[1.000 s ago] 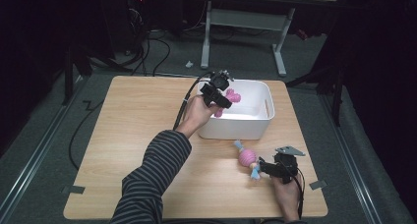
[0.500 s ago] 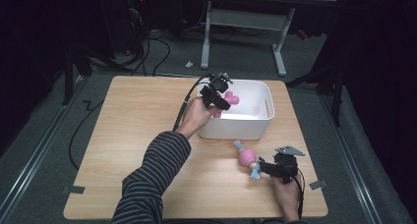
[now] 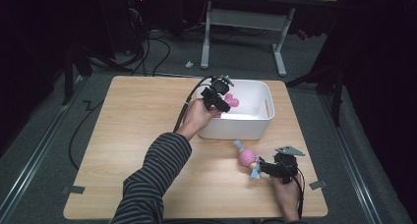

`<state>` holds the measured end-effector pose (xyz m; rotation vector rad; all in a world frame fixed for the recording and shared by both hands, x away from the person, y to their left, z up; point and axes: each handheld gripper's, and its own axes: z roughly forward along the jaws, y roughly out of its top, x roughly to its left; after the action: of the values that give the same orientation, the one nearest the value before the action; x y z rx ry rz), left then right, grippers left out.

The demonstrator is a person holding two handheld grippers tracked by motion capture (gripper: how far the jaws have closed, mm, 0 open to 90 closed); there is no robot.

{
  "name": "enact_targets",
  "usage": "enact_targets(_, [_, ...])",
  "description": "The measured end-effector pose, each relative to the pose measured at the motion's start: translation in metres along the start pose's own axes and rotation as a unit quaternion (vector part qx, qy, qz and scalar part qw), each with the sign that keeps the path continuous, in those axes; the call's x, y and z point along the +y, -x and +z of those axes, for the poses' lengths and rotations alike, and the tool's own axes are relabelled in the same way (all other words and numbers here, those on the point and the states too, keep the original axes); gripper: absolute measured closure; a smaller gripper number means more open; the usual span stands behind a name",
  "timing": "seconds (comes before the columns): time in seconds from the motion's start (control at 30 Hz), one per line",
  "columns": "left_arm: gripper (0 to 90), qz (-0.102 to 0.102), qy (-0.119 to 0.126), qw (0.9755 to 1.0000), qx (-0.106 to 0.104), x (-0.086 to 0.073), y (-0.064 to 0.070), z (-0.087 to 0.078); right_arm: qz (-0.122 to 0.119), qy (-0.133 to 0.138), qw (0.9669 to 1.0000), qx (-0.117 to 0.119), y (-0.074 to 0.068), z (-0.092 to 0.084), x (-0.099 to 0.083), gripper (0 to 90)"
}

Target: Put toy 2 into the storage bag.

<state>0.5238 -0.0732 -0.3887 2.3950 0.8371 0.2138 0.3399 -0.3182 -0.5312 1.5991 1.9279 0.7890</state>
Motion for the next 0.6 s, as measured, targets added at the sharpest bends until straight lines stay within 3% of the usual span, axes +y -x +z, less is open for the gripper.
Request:
enact_targets(0.37, [57.4,-0.004,-0.01,0.9999,-0.002,-0.001,-0.001,0.004,-0.001,-0.001,1.0,0.0,0.0,0.0,0.0,19.1])
enact_targets(0.43, [54.5,0.004,-0.01,0.9999,0.007,-0.001,0.001,0.003,-0.001,-0.001,1.0,0.0,0.0,0.0,0.0,19.1])
enact_targets(0.6, [47.0,0.01,0.005,0.9999,0.006,0.0,0.004,-0.006,0.0,-0.001,1.0,0.0,0.0,0.0,0.0,19.1])
